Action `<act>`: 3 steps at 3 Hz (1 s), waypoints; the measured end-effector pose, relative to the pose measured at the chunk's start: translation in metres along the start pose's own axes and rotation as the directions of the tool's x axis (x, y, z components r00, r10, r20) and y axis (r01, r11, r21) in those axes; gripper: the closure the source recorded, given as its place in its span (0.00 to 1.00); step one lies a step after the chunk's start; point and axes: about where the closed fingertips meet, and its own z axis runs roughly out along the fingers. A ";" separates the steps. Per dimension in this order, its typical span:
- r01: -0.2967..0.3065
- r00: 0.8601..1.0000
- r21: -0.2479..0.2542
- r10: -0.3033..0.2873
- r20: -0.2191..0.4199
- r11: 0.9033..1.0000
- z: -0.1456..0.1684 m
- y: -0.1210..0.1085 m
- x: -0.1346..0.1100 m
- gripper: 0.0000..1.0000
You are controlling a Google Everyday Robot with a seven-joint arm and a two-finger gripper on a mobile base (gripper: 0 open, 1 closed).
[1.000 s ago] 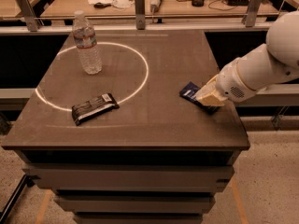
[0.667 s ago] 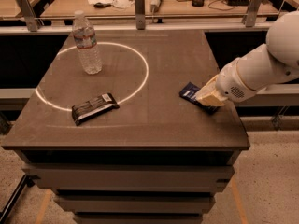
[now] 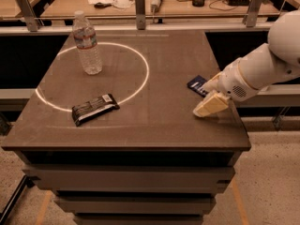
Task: Move rxbar blueberry near water bottle
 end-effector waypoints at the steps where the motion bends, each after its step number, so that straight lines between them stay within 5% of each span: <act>1: -0.002 1.000 -0.022 0.002 0.007 1.000 -0.003 -0.007 -0.001 0.00; 3: -0.037 0.999 -0.053 0.038 0.021 0.998 -0.003 -0.027 0.000 0.00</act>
Offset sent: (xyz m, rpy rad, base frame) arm 0.0208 -0.0140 0.0119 0.0444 0.0359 0.0110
